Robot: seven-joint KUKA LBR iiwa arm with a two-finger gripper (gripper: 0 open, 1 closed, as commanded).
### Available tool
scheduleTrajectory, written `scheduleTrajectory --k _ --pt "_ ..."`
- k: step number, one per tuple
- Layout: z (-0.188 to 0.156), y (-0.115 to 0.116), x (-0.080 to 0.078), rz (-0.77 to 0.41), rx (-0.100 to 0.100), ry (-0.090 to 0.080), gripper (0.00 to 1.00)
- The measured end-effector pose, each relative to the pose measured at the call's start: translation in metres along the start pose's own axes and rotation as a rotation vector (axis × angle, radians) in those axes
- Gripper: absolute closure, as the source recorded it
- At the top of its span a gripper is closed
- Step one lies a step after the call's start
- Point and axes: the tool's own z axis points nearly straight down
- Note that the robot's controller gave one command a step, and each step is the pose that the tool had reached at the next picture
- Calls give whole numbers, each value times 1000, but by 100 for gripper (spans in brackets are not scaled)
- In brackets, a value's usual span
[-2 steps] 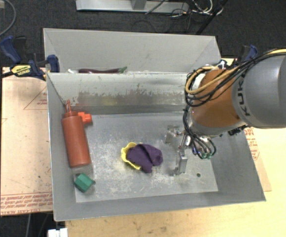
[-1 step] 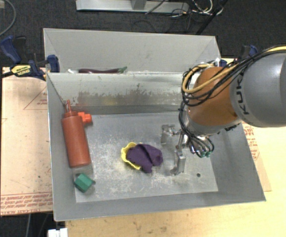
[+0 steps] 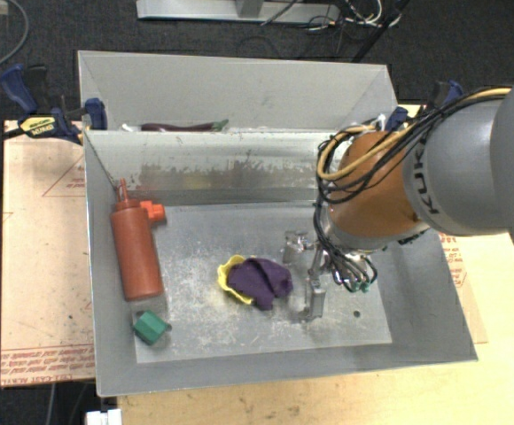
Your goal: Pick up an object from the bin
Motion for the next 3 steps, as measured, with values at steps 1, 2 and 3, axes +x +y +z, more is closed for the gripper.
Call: scheduleTrajectory --k 1,2,3 --pt "6 22 6 64 -6 12 0" --pt "10 75 -22 -37 -2 -4 100" --pt "10 75 -22 -36 -2 -4 100"
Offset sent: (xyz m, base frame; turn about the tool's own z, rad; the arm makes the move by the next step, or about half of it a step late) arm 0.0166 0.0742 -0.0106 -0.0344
